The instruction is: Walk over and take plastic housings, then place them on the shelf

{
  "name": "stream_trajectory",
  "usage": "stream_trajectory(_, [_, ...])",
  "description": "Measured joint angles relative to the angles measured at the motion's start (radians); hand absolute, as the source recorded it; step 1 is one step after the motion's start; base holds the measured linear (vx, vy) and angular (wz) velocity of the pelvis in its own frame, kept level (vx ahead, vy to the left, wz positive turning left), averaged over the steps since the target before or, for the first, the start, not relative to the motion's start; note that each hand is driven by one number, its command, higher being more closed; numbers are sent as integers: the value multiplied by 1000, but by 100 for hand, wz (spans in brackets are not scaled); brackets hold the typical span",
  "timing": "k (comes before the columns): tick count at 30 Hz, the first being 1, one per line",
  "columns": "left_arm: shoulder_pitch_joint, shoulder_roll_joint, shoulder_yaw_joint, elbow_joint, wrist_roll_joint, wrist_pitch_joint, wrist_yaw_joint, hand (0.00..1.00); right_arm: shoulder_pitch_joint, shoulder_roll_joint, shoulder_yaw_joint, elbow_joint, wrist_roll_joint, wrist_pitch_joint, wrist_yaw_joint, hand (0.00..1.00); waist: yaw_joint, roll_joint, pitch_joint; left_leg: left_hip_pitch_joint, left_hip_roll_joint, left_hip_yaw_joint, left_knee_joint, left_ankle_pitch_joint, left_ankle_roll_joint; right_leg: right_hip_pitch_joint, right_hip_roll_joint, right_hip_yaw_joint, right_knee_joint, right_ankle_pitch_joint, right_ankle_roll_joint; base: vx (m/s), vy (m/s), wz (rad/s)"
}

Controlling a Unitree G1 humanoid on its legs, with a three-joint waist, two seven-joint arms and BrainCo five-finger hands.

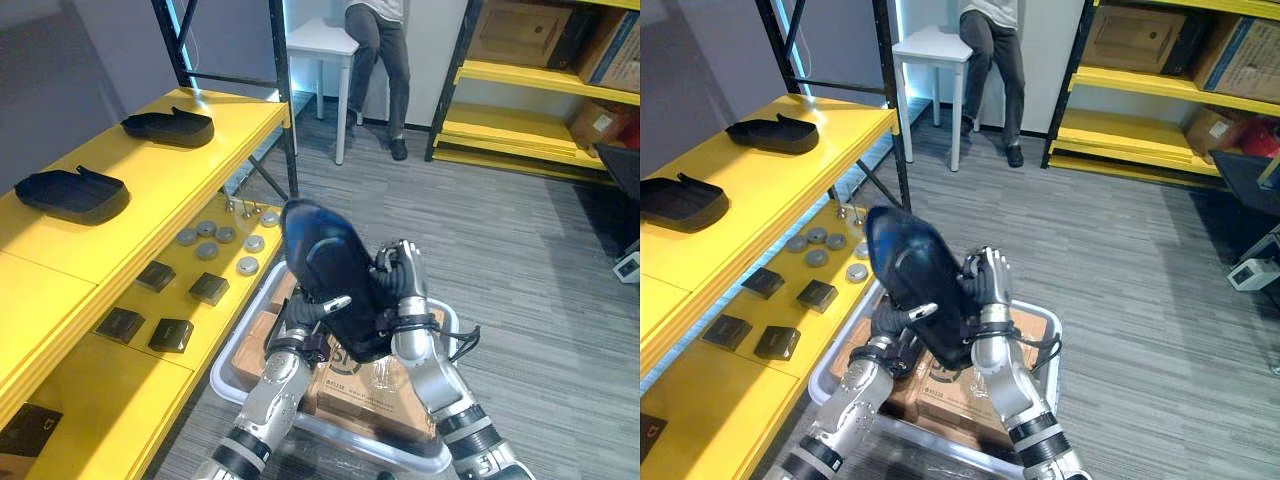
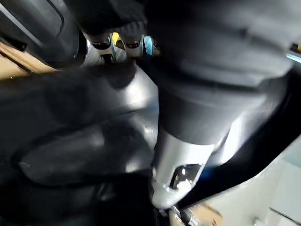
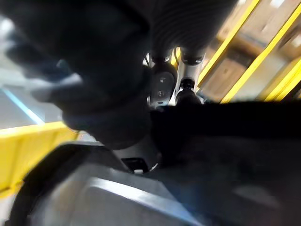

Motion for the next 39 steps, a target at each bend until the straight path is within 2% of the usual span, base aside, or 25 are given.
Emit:
stream_trajectory(1, [-1, 2, -1, 0, -8, -1, 1, 0, 1, 0, 6, -7, 0, -4, -1, 100, -1, -1, -1, 0, 0, 0, 0, 0, 0, 0, 0, 0, 0, 0, 0, 0, 0, 0])
stream_trajectory(2, [-6, 10, -10, 0, -34, -2, 5, 100, 5, 0, 15, -20, 0, -10, -3, 100, -2, -3, -4, 0, 0, 0, 0, 0, 0, 0, 0, 0, 0, 0, 0, 0, 0, 0])
stream_trajectory(7, [-13, 37, -29, 0, -122, -4, 12, 100, 44, -5, 75, -81, 5, -35, -10, 100, -21, -16, -17, 0, 0, 2, 0, -1, -1, 0, -1, 1, 0, 1, 0, 0, 0, 0])
stream_trajectory(13, [-20, 41, -38, -3, -190, -32, 11, 100, 64, -35, 97, -108, 5, -52, -25, 100, -32, -17, -19, 3, 0, 6, 1, -1, -1, 0, -1, 5, -1, 5, -1, 0, 0, 0])
stream_trajectory(20, [-20, 41, -63, -3, -259, -50, 7, 100, 64, -69, 127, -133, 4, -52, -43, 100, -41, -23, -32, 4, 0, 8, 1, -1, -1, 0, -1, 7, -1, 6, -1, 0, 0, 0])
stream_trajectory(26, [-20, 39, -30, -63, -269, -66, 18, 100, 69, -69, 134, -178, 0, -57, -75, 100, -42, -25, -37, 13, 0, 13, 0, -1, -1, 6, 0, 4, -1, 7, -3, 0, 0, -1])
stream_trajectory(27, [-20, 38, -17, -88, -259, -67, 24, 100, 69, -69, 135, -195, 0, -60, -81, 100, -43, -25, -37, 14, 0, 14, 0, -1, -1, 6, 0, 4, -1, 7, -3, 0, 0, -4])
stream_trajectory(30, [-30, 36, 47, -228, -126, -82, 59, 100, 68, -68, 133, -271, 0, -111, -121, 100, -46, -24, -45, 16, 0, 14, 0, -1, -1, 8, 0, 3, -1, 7, -3, 0, 0, 0])
stream_trajectory(32, [-45, 36, 84, -295, 12, -99, 87, 100, 68, -67, 133, -296, 5, -155, -145, 100, -45, -23, -65, 20, -1, 12, -1, -1, -1, 13, -1, 0, -1, 7, -3, 2, 2, 2])
stream_trajectory(35, [-57, 36, 107, -340, 132, -105, 115, 100, 75, -56, 136, -317, 10, -218, -147, 100, -45, -23, -69, 34, -3, 1, -5, -1, -1, 31, -5, -13, -1, 5, -3, -13, 18, 9])
stream_trajectory(39, [-57, 36, 130, -362, 267, -106, 138, 100, 108, -55, 152, -318, 30, -267, -150, 100, -46, -18, -83, 34, -8, -27, -40, 27, 0, 35, -11, -46, -1, 0, -5, -37, 13, 22])
